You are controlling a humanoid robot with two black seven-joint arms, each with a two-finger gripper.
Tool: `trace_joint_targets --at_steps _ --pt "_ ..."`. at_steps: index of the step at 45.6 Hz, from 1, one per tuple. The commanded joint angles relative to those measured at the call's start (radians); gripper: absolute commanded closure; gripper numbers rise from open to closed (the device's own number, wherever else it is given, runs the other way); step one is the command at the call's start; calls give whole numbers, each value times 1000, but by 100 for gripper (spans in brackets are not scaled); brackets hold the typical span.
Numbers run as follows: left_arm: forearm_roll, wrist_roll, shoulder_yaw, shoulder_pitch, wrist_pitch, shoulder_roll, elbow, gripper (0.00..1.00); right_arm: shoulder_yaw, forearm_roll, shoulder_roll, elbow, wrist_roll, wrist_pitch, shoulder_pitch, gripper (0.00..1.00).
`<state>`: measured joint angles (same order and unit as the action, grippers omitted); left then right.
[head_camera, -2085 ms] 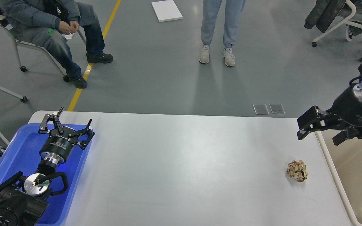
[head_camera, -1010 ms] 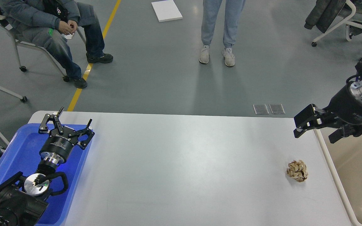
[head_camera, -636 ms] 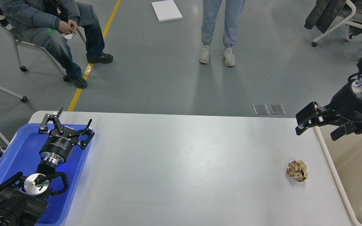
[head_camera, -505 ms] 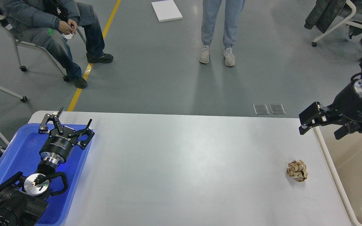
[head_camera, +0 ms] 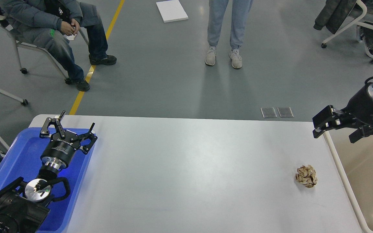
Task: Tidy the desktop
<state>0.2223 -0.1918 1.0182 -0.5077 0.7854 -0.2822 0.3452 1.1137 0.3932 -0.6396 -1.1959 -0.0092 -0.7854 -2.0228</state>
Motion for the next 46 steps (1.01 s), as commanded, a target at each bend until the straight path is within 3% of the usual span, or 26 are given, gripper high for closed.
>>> trace_joint_targets --at_steps 1,12,31,46 --pt "0 0 0 0 0 0 0 0 -12 10 6 90 2 0 55 0" --pt "0 0 0 0 0 0 0 0 -95 15 17 265 8 0 263 0" --pt "0 0 0 0 0 0 0 0 -242 42 179 599 15 67 631 0" --pt "0 0 0 0 0 0 0 0 -238 45 241 634 89 213 785 0"
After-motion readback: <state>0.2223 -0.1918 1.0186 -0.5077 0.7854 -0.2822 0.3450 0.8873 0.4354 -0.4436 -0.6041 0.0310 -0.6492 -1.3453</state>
